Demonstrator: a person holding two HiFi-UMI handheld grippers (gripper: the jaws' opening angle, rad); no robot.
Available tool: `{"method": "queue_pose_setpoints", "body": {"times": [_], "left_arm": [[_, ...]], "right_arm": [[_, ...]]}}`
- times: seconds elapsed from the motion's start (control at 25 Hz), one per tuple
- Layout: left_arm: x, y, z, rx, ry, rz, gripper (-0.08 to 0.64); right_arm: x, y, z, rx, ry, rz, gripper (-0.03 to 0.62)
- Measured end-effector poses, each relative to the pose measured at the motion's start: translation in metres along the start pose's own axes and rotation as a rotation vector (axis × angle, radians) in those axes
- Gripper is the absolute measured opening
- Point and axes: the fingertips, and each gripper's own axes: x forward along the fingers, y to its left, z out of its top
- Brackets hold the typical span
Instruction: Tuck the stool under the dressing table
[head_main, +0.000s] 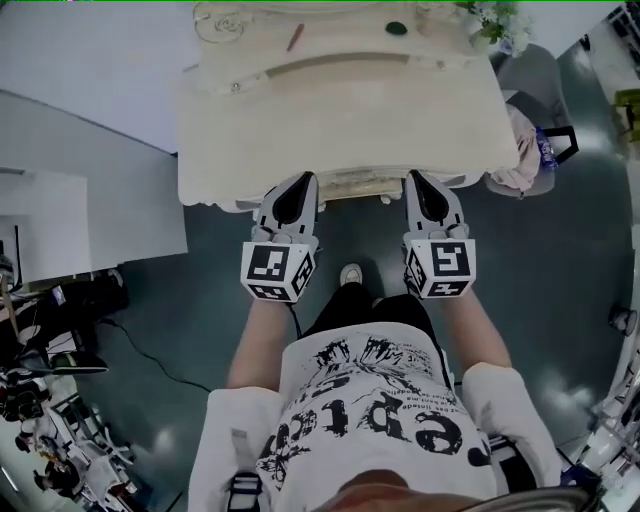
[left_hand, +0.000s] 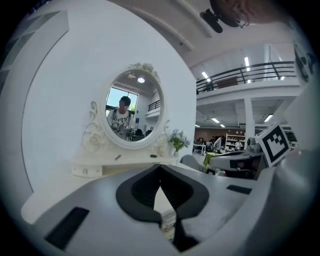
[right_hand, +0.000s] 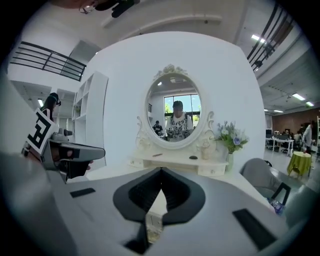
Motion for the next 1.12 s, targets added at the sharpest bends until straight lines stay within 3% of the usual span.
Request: {"method": "queue_pose_setpoints", "body": {"times": [0.16,0.52,1.12], "left_arm": [[-0.018,-0.004,0.051,0.049,-0.066,-0.004,0.020],[-0.040,-0.010,0.115,0.144,-0.185,0.016,0.020],[-0.054,-0.015,0.140,0.167,-0.221,0.044,0.020]], "right_arm": [[-0.017,-0.004,0.043,0.013,-0.062,-0.016,0.017],[-0.046,-0.006,0.100,-0.022,-0.190,-0.006,0.017],[-0.046,0.006,0.117,-0.032,-0.220,0.065,0.017]]}}
